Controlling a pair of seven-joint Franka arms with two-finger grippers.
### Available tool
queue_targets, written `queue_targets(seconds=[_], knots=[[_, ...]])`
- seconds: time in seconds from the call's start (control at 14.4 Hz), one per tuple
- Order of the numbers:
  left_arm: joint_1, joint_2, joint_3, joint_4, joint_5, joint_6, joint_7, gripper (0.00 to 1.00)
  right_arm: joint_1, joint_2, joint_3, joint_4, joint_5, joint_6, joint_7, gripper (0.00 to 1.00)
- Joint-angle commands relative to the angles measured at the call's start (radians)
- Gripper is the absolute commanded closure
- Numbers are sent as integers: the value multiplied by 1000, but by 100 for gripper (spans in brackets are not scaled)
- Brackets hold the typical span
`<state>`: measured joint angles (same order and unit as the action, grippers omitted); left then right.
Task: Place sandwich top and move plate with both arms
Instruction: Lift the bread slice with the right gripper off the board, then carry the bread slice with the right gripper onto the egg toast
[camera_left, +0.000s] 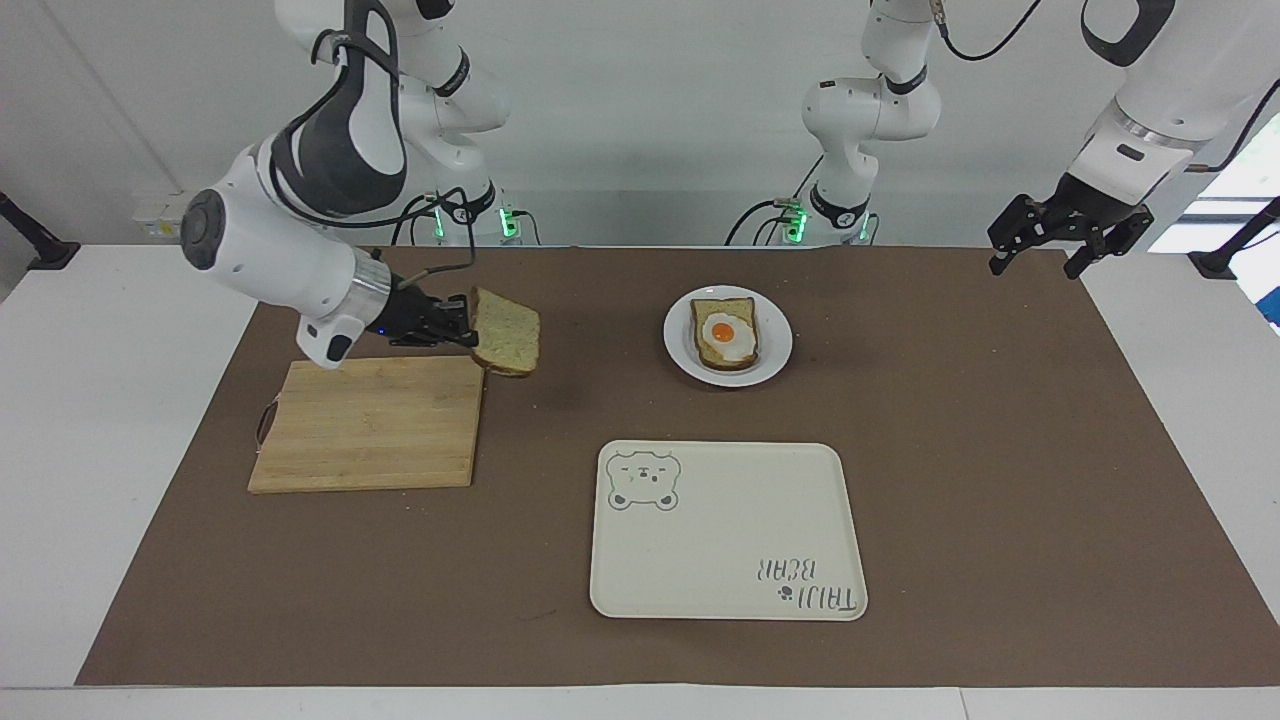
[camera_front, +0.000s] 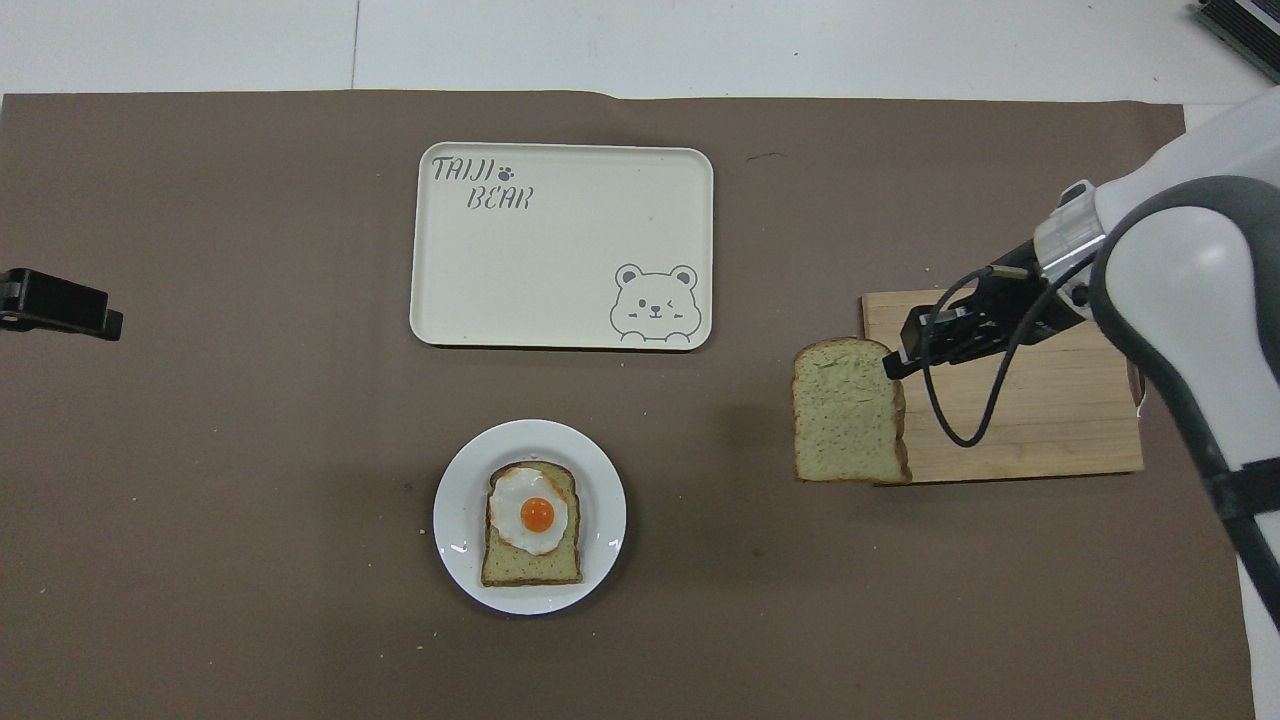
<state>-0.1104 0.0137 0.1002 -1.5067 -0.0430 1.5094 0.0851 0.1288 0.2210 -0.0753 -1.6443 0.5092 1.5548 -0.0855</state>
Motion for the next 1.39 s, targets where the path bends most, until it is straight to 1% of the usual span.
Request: queue_targets(seconds=[0.0, 0.42, 0.62, 0.83, 0.97, 1.32], knots=[[1, 3, 0, 14, 20, -17, 12, 0, 64, -34, -3, -32, 60, 10, 49, 100], [1, 3, 0, 14, 20, -17, 12, 0, 144, -83, -3, -107, 179, 14, 84, 100], [1, 3, 0, 14, 20, -17, 12, 0, 196, -94, -3, -129, 224, 62, 148, 100], [0, 3, 0, 14, 20, -17, 12, 0, 245, -114, -1, -160, 255, 122, 185, 100], [3, 3, 0, 14, 20, -17, 12, 0, 293, -126, -3, -183, 302, 180, 226, 100], [1, 3, 0, 16, 19, -15, 12, 0, 423, -94, -1, -235, 367, 385, 233, 100]])
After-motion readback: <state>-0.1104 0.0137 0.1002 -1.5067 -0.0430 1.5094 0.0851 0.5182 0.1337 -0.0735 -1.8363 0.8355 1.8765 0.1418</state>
